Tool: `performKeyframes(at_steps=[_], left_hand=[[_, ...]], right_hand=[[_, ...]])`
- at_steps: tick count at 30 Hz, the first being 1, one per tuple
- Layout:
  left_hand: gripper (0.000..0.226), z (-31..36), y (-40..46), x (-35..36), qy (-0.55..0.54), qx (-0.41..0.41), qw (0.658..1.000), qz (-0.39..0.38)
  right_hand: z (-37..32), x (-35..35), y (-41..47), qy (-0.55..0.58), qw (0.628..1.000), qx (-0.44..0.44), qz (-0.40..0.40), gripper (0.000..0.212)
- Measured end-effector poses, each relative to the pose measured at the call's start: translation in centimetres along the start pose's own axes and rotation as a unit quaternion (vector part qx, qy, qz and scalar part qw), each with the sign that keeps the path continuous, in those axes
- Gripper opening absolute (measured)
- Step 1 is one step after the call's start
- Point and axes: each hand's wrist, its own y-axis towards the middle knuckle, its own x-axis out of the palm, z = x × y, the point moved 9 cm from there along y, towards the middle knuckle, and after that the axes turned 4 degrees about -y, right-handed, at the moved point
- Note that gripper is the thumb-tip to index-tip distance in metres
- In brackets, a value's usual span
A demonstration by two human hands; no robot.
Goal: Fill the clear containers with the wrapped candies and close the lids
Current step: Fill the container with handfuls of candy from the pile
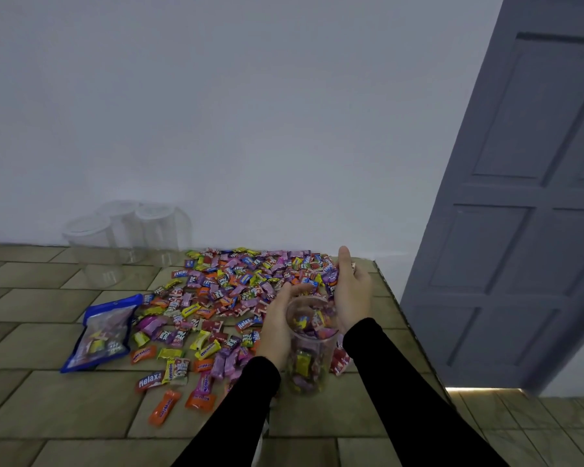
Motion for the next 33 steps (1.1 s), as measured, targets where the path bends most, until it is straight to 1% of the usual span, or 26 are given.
performKeyframes(at_steps=[1, 2, 3, 4, 6, 7, 9, 15, 19, 24, 27, 29, 33], left_hand=[[0.067, -0.8, -0.2, 0.1, -0.026, -0.033, 0.999, 0.003], [0.071, -1.1, -0.3, 0.2, -0.046, -0.048, 0.998, 0.006], [0.075, -1.3, -0.4, 0.2, -0.054, -0.051, 0.997, 0.009], [0.077, -1.2, -0.3, 0.2, -0.056, -0.047, 0.997, 0.013], [0.078, -1.0, -0.1, 0.1, -0.058, -0.038, 0.997, 0.024], [0.077, -1.1, 0.0, 0.0, -0.061, -0.038, 0.997, 0.031], [0.077, -1.3, 0.1, -0.2, -0.07, -0.039, 0.996, 0.038], [0.077, -1.6, 0.6, -0.3, -0.087, -0.033, 0.995, 0.021], [0.074, -1.6, 0.5, -0.2, -0.091, -0.033, 0.995, 0.026], [0.072, -1.6, 0.6, -0.6, -0.089, -0.034, 0.994, 0.056], [0.069, -1.7, 0.4, -0.6, -0.092, -0.04, 0.993, 0.054], [0.071, -1.6, 0.4, -0.6, -0.084, -0.039, 0.995, 0.047], [0.073, -1.2, 0.4, -0.6, -0.083, -0.037, 0.994, 0.055]], right_hand=[[0.0, 0.1, -0.1, 0.004, 1.0, 0.002, -0.007, 0.084], [0.2, 0.2, -0.1, 0.004, 1.0, 0.009, -0.01, 0.092], [0.3, 0.3, -0.1, 0.002, 1.0, 0.013, -0.012, 0.092], [0.4, 0.3, 0.0, -0.002, 1.0, 0.015, -0.013, 0.081], [0.2, 0.2, 0.0, 0.006, 1.0, 0.021, -0.016, 0.048], [0.2, 0.3, 0.0, 0.027, 0.999, 0.024, -0.024, 0.039], [-0.2, 0.6, -0.2, 0.078, 0.995, 0.024, -0.051, 0.033], [-1.0, 1.0, -0.8, 0.125, 0.988, 0.016, -0.087, 0.028], [-1.3, 1.1, -1.1, 0.146, 0.984, 0.02, -0.099, 0.019], [-1.7, 1.0, -1.5, 0.133, 0.986, 0.02, -0.102, 0.019], [-2.1, 1.2, -1.7, 0.121, 0.986, -0.007, -0.114, 0.018], [-2.5, 1.5, -1.9, 0.113, 0.985, -0.018, -0.127, 0.011], [-2.5, 1.7, -2.0, 0.119, 0.984, 0.003, -0.135, 0.014]])
